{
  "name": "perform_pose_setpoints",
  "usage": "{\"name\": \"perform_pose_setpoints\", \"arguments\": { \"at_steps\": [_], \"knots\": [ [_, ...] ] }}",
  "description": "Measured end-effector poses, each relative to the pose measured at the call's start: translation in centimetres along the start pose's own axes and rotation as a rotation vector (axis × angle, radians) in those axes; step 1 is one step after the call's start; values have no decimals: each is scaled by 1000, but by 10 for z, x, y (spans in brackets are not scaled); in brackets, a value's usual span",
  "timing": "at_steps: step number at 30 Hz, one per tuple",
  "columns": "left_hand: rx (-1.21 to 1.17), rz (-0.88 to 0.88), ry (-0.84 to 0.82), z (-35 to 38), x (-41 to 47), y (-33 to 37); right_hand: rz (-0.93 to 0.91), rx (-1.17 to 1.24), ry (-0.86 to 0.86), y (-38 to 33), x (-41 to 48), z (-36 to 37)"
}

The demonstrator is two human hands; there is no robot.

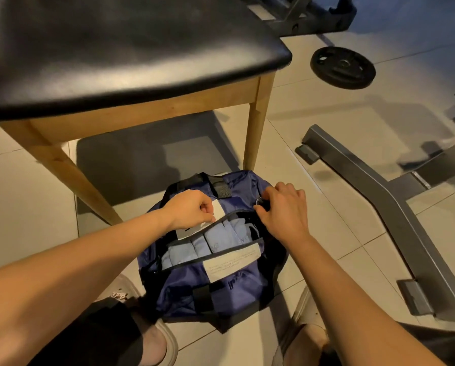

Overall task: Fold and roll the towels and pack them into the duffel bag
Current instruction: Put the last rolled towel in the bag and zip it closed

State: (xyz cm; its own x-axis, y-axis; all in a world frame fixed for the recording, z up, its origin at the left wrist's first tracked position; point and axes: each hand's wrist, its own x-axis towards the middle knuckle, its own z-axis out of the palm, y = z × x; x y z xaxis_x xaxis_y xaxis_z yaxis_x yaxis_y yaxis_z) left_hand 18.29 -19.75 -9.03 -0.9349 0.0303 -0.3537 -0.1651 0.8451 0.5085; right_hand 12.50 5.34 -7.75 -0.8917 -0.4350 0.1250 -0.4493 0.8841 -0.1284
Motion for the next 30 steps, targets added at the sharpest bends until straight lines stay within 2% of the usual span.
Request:
{"name": "perform_pose_setpoints", "arguments": {
  "at_steps": [5,10,15,20,22,27,30],
  "knots": [
    [18,-20,-6,0,3,5,90,-41,-103,4,9,17],
    [-6,-62,-15,0,8,5,37,-20,-102,14,15,14],
    [22,-73,-41,-3,14,12,-44,-118,-241,12,18,13],
    [18,-106,-65,-6,16,13,-42,-64,-130,16,21,17],
    [-1,-121,-72,-6,17,13,26,92,-119,21,24,19],
    [-15,-191,-134,-14,22,24,470,865,-257,37,33,9],
    [-78,-147,-128,-17,30,49,670,1208,-335,47,34,-2]
  ]
}}
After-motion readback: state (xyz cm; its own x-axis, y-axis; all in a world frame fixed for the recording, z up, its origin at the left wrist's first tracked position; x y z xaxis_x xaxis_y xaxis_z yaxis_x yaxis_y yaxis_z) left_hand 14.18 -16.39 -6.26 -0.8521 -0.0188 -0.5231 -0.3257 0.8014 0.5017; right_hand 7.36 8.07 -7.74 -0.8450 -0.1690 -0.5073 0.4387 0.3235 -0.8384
